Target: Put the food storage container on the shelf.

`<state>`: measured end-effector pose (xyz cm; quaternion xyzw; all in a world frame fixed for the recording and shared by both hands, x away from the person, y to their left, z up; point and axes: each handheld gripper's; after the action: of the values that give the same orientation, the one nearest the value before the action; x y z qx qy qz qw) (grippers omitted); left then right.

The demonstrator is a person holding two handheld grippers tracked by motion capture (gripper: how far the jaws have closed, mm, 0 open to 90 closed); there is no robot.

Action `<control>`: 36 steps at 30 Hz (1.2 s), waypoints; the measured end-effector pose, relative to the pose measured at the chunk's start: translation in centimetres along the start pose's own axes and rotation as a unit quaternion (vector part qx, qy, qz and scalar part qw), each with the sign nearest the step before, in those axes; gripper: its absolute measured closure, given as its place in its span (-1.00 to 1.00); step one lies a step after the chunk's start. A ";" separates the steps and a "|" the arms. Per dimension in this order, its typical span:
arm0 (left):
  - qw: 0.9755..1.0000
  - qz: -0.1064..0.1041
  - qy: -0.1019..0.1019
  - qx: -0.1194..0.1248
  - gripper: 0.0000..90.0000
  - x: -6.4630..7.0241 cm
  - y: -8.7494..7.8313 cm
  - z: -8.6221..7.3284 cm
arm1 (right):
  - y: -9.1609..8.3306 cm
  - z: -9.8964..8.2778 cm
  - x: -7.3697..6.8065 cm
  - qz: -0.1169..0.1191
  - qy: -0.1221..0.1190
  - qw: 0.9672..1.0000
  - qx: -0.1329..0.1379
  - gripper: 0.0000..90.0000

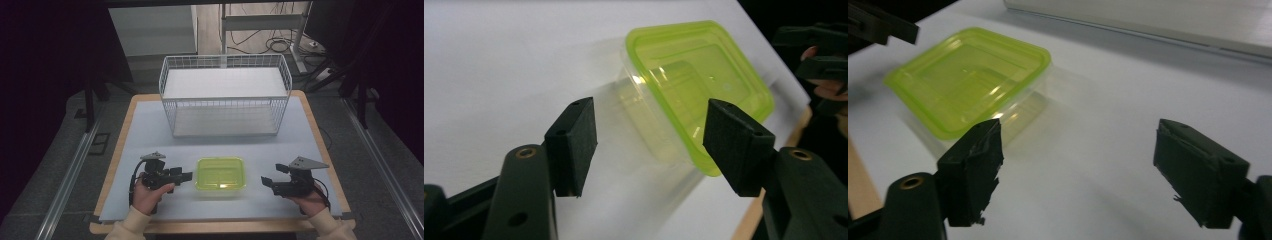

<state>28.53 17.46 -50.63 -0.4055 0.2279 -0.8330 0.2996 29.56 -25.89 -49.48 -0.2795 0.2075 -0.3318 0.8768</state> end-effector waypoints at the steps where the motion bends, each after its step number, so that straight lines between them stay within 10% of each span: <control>1: 1.000 -0.004 -0.001 -0.002 -0.15 0.0 0.1 0.0 | 0.0 0.1 0.0 0.013 0.010 1.000 -0.003 -0.49; 15: 0.998 -0.052 -0.036 0.000 -0.17 -0.6 0.5 0.2 | 1.7 1.8 -0.6 0.104 0.091 0.990 -0.020 -0.35; 36: 0.993 -0.083 -0.078 -0.015 0.01 -1.8 3.2 0.9 | 6.0 2.8 -0.2 0.127 0.160 0.977 -0.062 0.01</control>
<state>31.14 16.27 -53.01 -0.4912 0.1822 -0.8171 0.2404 33.75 -20.98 -51.07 -0.2482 0.3996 -0.2444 0.8479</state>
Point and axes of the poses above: each handheld gripper's, and its own axes: y roughly forward along the jaws, z roughly out of its top, x roughly to its right, and after that the axes turned 7 degrees about -x, right-handed
